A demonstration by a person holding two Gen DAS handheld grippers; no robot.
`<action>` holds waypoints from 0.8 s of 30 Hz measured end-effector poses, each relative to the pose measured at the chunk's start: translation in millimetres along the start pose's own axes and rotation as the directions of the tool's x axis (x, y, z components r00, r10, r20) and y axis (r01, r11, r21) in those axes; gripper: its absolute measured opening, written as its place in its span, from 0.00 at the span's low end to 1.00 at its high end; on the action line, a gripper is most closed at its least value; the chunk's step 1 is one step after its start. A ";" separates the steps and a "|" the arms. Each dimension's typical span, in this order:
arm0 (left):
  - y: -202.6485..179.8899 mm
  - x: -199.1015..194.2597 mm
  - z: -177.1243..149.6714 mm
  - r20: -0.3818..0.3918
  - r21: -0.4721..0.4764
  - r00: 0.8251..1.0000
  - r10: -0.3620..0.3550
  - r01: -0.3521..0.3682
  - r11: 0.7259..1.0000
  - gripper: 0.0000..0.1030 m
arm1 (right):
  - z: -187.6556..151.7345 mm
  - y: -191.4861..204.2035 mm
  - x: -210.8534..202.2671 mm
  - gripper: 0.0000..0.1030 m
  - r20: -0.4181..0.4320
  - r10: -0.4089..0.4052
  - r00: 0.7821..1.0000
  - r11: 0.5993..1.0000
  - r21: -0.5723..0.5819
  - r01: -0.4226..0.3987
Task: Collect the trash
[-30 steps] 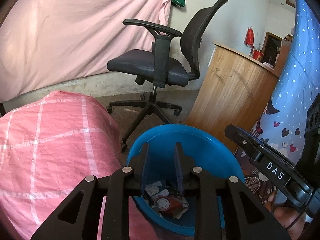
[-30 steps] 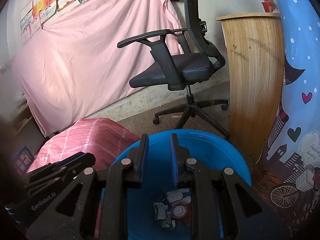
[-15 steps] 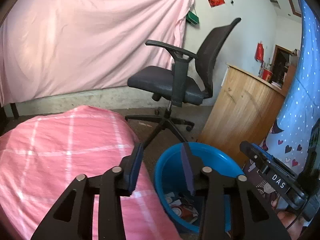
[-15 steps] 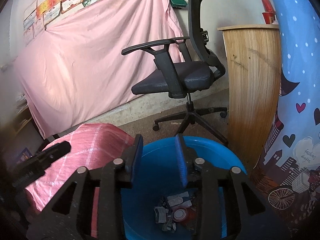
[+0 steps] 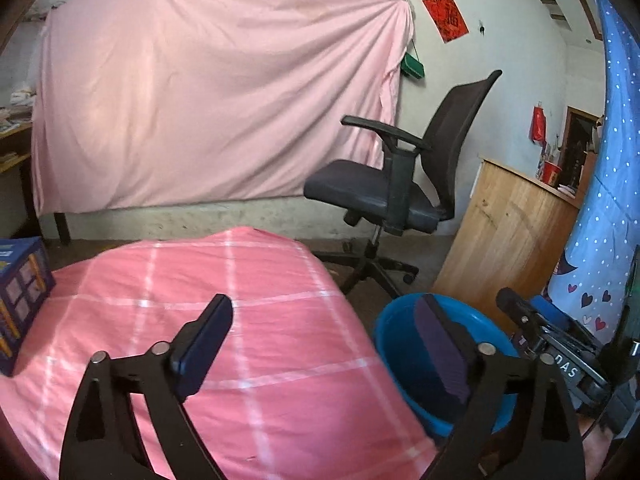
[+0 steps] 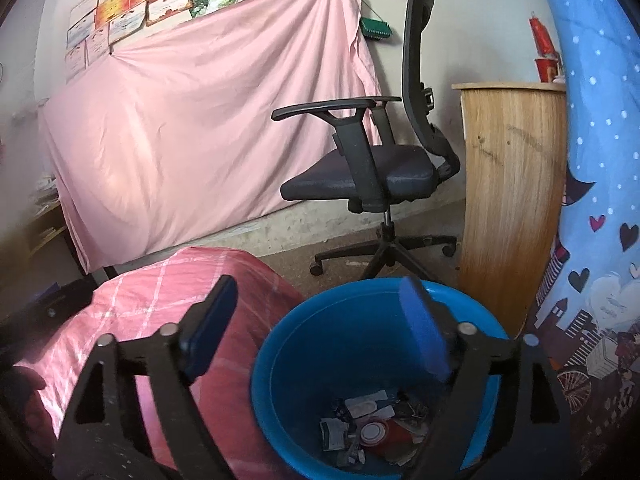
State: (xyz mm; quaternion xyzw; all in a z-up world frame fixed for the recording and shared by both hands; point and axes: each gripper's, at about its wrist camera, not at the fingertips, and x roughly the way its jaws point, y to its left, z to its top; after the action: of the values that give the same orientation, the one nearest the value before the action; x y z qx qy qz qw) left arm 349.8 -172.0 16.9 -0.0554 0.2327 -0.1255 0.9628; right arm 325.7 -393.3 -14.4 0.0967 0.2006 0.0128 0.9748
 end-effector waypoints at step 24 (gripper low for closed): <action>31.3 -66.9 -57.8 0.077 0.001 0.995 0.070 -0.070 0.998 0.93 | -50.8 20.9 -83.1 1.00 0.193 -0.043 0.980 0.998 0.053 0.034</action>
State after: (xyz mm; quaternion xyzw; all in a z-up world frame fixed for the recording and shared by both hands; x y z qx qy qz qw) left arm 272.3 -126.8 -10.4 -0.0503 0.1970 -0.0897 0.9750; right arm 229.7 -368.8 -23.8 0.1178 0.1066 -0.0206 0.9871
